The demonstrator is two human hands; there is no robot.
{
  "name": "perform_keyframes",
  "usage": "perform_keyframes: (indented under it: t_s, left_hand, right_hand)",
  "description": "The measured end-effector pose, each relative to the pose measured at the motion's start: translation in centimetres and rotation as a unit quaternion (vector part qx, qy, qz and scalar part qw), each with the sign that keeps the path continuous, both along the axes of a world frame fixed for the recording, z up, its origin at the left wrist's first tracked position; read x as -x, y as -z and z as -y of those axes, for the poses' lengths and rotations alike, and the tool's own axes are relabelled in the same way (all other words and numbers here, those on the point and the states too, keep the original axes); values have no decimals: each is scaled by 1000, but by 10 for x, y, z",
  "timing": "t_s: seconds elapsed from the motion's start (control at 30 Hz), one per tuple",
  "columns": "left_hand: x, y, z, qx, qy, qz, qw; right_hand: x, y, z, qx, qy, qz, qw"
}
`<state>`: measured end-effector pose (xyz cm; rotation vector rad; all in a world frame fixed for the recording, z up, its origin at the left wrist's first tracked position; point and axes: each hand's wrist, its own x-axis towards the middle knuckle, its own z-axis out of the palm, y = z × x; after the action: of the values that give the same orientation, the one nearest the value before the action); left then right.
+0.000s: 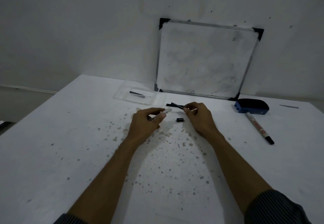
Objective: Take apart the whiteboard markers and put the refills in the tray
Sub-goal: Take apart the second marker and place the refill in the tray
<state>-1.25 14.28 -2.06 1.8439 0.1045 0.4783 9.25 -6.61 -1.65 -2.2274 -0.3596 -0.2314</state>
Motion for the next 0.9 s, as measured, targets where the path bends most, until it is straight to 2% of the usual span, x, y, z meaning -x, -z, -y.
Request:
perform_keyframes:
  t_s: [0.1,0.2,0.23,0.3,0.33,0.37,0.43,0.53,0.67,0.8,0.87,0.9]
  left_hand:
    - [2,-2,11,-27,-2,19,999]
    - [3,-4,35,-47,15,62,997]
    - [3,-4,43,-51,17,77,996]
    - [1,-3,54,-53,12,88,995]
    - [-1,-1,56,-50,8,80,996]
    - [-2,2,54,-41,7,65,997]
    - [-4,4,48,-15,14,39,999]
    - [-2,3,43,4,33,25,999]
    - [-1,2,45,8,47,24,999]
    - [-1,4,45,-2,40,29,999]
    - [0,5,43,-32,33,47,998]
    - [0,7,41,-83,27,72,994]
  right_hand:
    - [26,-9,19,-129,-25,-59,990]
    - [47,-10,37,-272,-22,-115,955]
    - [49,-9,38,-352,-15,-153,923]
    - [49,-11,36,-507,-11,-231,830]
    - [47,-10,34,-548,-16,-252,798]
    - [44,-9,33,-562,-21,-258,786]
    - [42,-6,31,-557,-31,-247,793]
    - [43,-4,31,-522,-32,-229,821]
    - [42,-1,31,-497,-30,-224,838]
    - [41,2,30,-450,-28,-196,871]
    - [42,4,29,-406,-9,-152,901]
    - [42,5,29,-375,8,-122,919]
